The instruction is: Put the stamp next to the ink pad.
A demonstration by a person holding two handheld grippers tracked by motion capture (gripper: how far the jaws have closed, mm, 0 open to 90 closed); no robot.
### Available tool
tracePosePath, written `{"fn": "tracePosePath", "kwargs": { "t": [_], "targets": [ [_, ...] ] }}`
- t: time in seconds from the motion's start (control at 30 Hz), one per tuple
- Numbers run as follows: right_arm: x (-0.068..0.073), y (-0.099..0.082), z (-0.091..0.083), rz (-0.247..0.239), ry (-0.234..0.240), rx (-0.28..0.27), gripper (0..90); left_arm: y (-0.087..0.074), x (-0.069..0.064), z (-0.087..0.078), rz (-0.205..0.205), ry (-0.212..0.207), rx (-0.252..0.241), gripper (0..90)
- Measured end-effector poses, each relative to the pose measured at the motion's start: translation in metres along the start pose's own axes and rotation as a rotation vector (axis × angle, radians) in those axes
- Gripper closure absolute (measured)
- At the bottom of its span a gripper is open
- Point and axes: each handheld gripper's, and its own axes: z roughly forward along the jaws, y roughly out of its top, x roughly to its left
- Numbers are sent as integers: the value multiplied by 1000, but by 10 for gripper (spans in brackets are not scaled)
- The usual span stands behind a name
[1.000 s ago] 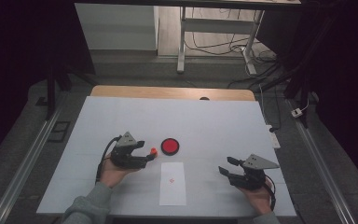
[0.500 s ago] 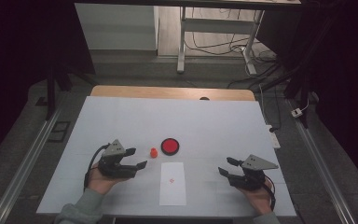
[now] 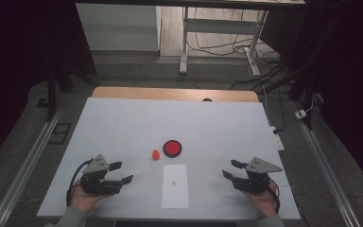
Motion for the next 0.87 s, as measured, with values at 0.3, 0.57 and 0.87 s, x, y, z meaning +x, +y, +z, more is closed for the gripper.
{"fn": "tracePosePath", "kwargs": {
  "t": [0.3, 0.57, 0.87],
  "targets": [
    [-2, -2, 1, 0, -7, 2, 442, -5, 4, -3, -14, 9, 5, 302],
    [-2, -1, 0, -6, -9, 3, 442, -4, 4, -3, -10, 7, 8, 305],
    [0, -1, 0, -12, -11, 2, 440, -4, 5, -3, -8, 8, 8, 305]
  ]
}}
